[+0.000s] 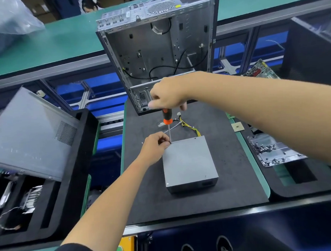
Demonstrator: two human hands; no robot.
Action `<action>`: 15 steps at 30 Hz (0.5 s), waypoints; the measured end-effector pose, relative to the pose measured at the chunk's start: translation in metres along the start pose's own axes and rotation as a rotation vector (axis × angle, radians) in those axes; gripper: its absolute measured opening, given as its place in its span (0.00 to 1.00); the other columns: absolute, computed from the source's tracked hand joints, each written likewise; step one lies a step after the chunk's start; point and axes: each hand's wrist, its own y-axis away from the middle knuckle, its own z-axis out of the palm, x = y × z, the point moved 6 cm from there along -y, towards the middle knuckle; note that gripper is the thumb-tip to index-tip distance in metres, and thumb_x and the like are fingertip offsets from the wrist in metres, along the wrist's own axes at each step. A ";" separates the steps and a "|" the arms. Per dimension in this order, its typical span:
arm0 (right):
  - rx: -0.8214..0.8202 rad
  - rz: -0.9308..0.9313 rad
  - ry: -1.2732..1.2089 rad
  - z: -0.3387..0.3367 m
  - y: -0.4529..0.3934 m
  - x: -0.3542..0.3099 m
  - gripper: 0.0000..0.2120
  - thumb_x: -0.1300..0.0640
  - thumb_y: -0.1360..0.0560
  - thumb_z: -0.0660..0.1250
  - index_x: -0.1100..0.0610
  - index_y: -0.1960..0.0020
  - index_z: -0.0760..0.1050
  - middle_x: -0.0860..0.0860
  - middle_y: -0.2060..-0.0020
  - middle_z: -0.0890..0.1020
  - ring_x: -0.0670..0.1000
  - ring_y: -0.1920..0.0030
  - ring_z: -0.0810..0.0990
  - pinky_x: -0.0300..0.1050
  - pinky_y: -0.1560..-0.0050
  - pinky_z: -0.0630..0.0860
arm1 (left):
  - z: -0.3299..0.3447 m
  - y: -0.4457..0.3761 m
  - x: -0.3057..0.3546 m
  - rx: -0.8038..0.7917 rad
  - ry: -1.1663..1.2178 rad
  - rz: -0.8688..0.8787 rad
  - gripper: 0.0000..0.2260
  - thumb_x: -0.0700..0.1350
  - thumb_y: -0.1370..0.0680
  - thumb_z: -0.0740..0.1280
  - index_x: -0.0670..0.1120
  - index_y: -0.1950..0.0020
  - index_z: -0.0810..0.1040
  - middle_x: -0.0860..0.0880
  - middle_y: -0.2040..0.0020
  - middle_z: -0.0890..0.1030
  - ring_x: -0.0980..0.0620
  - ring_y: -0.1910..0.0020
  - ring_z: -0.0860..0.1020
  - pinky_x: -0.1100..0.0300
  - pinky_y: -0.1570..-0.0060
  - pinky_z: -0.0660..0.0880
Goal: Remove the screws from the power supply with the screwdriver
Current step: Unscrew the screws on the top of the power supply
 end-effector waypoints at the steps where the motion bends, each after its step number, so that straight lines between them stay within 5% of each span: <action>1: -0.007 0.020 0.081 0.000 0.000 0.001 0.20 0.44 0.20 0.53 0.59 0.53 0.74 0.56 0.65 0.84 0.52 0.76 0.82 0.42 0.66 0.74 | 0.001 0.000 0.001 -0.008 -0.027 0.008 0.10 0.37 0.25 0.68 0.51 0.62 0.76 0.54 0.64 0.79 0.59 0.65 0.74 0.70 0.62 0.69; 6: -0.005 -0.236 0.115 0.002 -0.003 -0.016 0.06 0.53 0.25 0.65 0.55 0.53 0.74 0.47 0.61 0.82 0.49 0.62 0.80 0.42 0.63 0.70 | 0.002 -0.001 0.001 -0.010 -0.056 0.018 0.11 0.36 0.26 0.67 0.51 0.63 0.73 0.53 0.65 0.78 0.56 0.65 0.73 0.63 0.61 0.70; 10: -0.092 -0.301 -0.043 -0.001 0.003 -0.025 0.12 0.65 0.33 0.71 0.54 0.53 0.74 0.46 0.59 0.79 0.48 0.58 0.76 0.40 0.62 0.71 | 0.005 0.000 0.001 -0.019 -0.059 0.018 0.10 0.35 0.25 0.67 0.49 0.62 0.73 0.51 0.64 0.77 0.54 0.64 0.73 0.62 0.60 0.70; 13: -0.061 -0.211 -0.031 0.004 -0.002 -0.021 0.05 0.55 0.30 0.69 0.54 0.57 0.74 0.49 0.60 0.80 0.51 0.62 0.82 0.44 0.63 0.76 | 0.005 -0.002 -0.001 -0.033 -0.043 0.004 0.10 0.36 0.25 0.67 0.49 0.62 0.73 0.52 0.65 0.76 0.56 0.66 0.72 0.64 0.62 0.69; 15: 0.027 -0.070 0.109 0.001 -0.006 -0.014 0.17 0.43 0.25 0.60 0.57 0.59 0.74 0.53 0.67 0.81 0.53 0.73 0.82 0.43 0.67 0.76 | 0.004 -0.003 -0.001 -0.045 -0.035 -0.002 0.11 0.36 0.25 0.67 0.51 0.63 0.73 0.53 0.66 0.75 0.58 0.67 0.71 0.66 0.63 0.68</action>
